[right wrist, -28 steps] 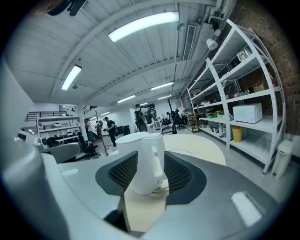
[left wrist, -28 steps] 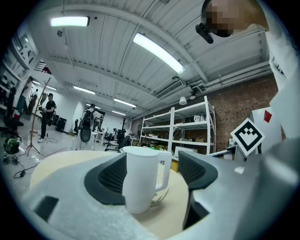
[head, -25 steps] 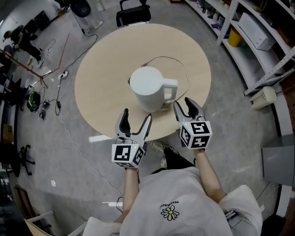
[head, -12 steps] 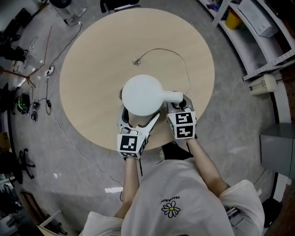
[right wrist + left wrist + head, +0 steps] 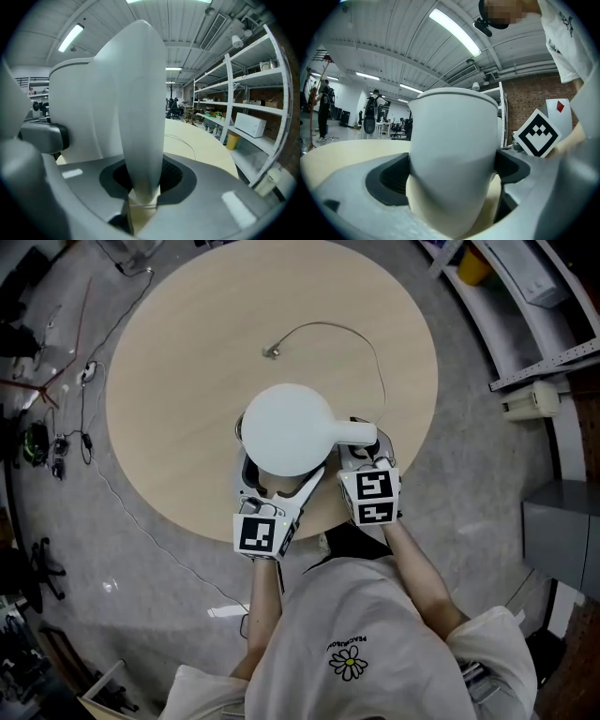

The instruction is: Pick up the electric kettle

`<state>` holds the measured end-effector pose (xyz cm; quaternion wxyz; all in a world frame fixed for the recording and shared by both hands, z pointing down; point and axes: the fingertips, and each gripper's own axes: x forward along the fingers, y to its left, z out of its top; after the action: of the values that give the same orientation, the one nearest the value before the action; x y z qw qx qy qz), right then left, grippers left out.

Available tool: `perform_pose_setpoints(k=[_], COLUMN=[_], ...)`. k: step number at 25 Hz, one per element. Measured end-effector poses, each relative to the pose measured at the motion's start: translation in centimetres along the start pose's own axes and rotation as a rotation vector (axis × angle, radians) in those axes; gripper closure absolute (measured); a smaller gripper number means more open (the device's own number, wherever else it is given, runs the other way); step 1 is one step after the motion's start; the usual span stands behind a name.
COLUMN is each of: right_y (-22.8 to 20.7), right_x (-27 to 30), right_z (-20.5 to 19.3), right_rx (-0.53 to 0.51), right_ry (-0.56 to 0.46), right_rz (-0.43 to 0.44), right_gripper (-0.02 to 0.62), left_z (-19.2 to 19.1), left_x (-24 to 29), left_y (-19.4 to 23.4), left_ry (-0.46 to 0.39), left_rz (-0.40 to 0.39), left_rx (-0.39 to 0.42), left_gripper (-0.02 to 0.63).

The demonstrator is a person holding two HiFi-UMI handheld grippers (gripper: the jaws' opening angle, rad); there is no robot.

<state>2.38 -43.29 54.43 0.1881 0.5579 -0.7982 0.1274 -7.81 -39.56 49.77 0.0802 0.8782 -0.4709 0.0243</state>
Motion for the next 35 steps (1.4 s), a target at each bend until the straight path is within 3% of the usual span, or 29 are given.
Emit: perform_pose_setpoints(k=[9,14,20,24,35], right_y=[-0.6,-0.9,-1.3,-1.4,-0.1], right_x=[-0.3,-2.5,-5.9,-7.5,-10.2], right_z=[1.0,5.7,14.1,18.7,21.2], right_rx=[0.012,0.013,-0.006,-0.01,-0.011], right_ry=[-0.035,-0.119,-0.201,-0.277,-0.324], right_rz=[0.013,0.018,-0.009,-0.012,0.003], right_gripper=[0.503,0.503,0.503,0.503,0.503], left_z=[1.1,6.4,14.5,19.2,22.4], left_x=[0.7,0.2,-0.1,-0.2,-2.8], left_y=[-0.2,-0.8,-1.1,-1.2,-2.2], left_ry=[0.018,-0.05,-0.099,-0.127,-0.156], left_rz=[0.015,0.019,-0.001,0.0,0.032], left_rx=[0.004,0.052,0.035,0.068,0.103], left_gripper=[0.04,0.041,0.041,0.041,0.044])
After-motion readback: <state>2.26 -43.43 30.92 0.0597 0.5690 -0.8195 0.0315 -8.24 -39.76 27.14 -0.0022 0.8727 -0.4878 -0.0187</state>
